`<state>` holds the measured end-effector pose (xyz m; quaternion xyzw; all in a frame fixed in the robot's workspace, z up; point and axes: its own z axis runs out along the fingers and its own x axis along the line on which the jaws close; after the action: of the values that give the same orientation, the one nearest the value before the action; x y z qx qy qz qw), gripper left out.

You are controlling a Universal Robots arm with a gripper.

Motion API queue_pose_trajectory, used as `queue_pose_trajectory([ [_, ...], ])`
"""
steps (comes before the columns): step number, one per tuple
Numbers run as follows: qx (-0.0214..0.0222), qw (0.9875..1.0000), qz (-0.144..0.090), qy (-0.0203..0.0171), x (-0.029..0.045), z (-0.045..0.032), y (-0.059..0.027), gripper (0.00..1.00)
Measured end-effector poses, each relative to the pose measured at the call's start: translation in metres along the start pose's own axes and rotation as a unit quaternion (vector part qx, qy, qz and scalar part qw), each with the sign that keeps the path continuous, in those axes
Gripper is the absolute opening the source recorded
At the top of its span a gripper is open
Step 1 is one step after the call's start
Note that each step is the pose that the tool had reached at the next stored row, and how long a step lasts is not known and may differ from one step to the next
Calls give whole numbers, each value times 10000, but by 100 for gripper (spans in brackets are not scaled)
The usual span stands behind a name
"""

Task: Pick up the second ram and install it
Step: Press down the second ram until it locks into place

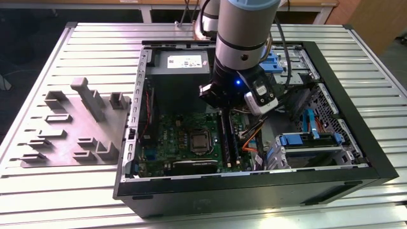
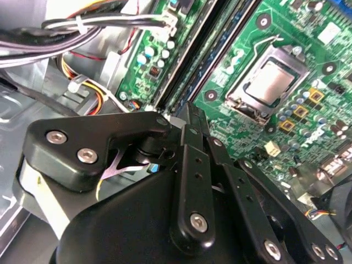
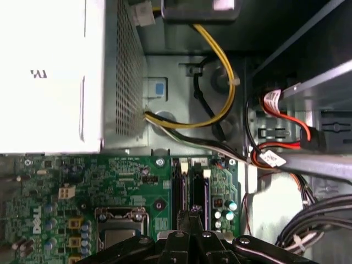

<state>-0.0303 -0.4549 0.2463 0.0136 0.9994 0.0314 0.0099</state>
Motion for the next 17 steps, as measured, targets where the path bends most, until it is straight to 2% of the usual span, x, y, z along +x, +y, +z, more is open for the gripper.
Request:
queue_pose_trajectory([
  [6,0,10000,0,0,2,69,45,10],
  [11,1,10000,0,0,3,76,47,10],
  [17,3,10000,0,0,20,133,49,10],
])
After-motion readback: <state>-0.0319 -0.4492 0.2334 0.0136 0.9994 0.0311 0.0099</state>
